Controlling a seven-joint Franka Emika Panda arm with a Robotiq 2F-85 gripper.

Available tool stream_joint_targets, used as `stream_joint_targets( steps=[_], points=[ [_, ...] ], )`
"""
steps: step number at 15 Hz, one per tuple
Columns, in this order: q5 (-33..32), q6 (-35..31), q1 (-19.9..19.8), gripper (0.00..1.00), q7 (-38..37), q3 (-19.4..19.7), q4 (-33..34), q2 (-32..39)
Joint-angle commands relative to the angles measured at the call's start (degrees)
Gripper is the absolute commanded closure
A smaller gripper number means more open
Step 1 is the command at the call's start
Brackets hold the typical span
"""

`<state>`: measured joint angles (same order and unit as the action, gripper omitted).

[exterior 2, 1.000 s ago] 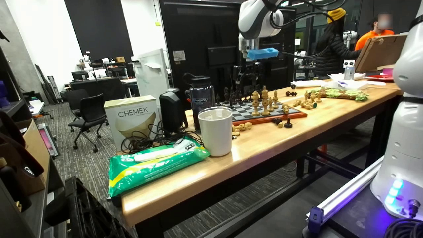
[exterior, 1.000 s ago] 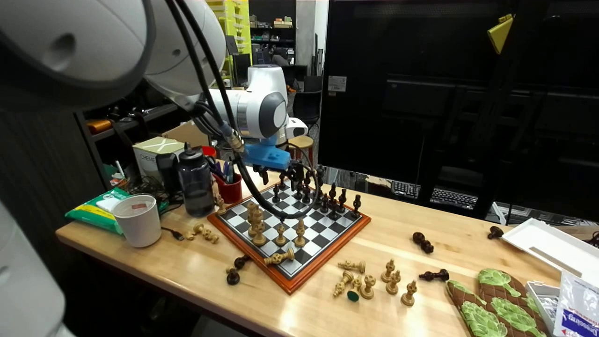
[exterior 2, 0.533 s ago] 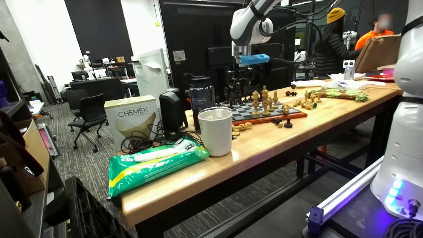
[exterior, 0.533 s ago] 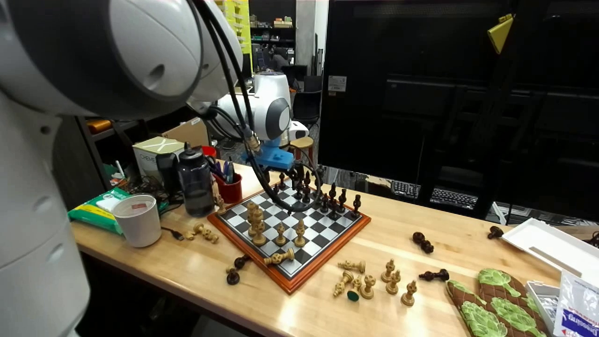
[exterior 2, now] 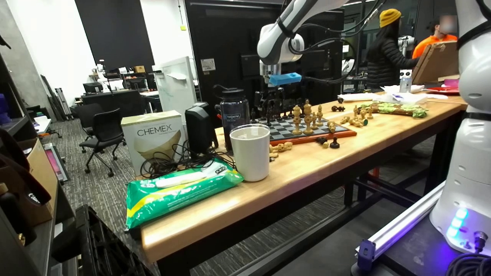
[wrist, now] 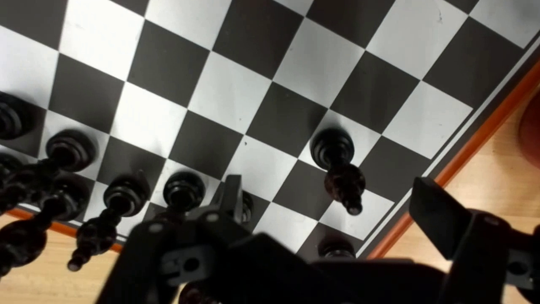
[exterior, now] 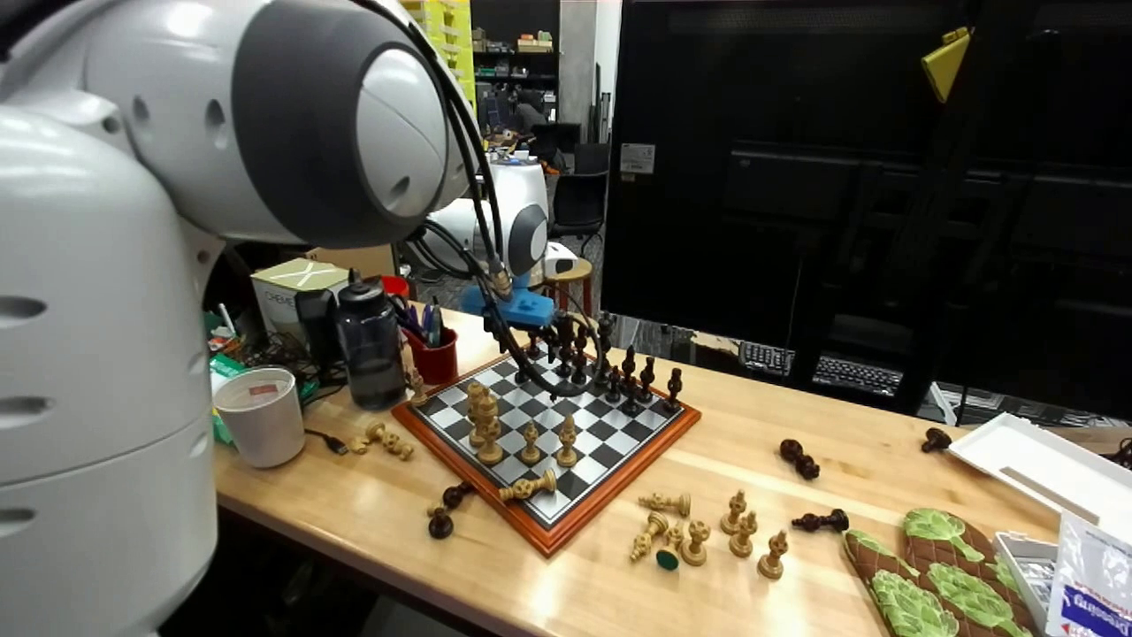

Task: Move the black chess piece in front of the others to the back of the chess board

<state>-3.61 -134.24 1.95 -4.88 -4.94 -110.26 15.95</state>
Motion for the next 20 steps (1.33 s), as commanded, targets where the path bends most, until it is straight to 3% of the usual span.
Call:
stream_joint_targets(
  steps=[1, 2, 4, 14, 20],
  points=[
    [0.72, 0.47, 0.80, 0.00, 1.74, 0.71, 2.89, 2.39],
    [0.96, 0.50, 0.73, 0.00, 2.01, 0.64, 3.25, 2.89],
    [0.87, 0.41, 0.75, 0.26, 2.40, 0.63, 3.51, 3.29],
    [0.62, 1.26, 0.94, 0.99, 2.42, 0.71, 3.37, 3.14],
    [-0.26, 1.91, 1.60, 0.95, 2.17, 0.77, 3.39, 2.88]
  ],
)
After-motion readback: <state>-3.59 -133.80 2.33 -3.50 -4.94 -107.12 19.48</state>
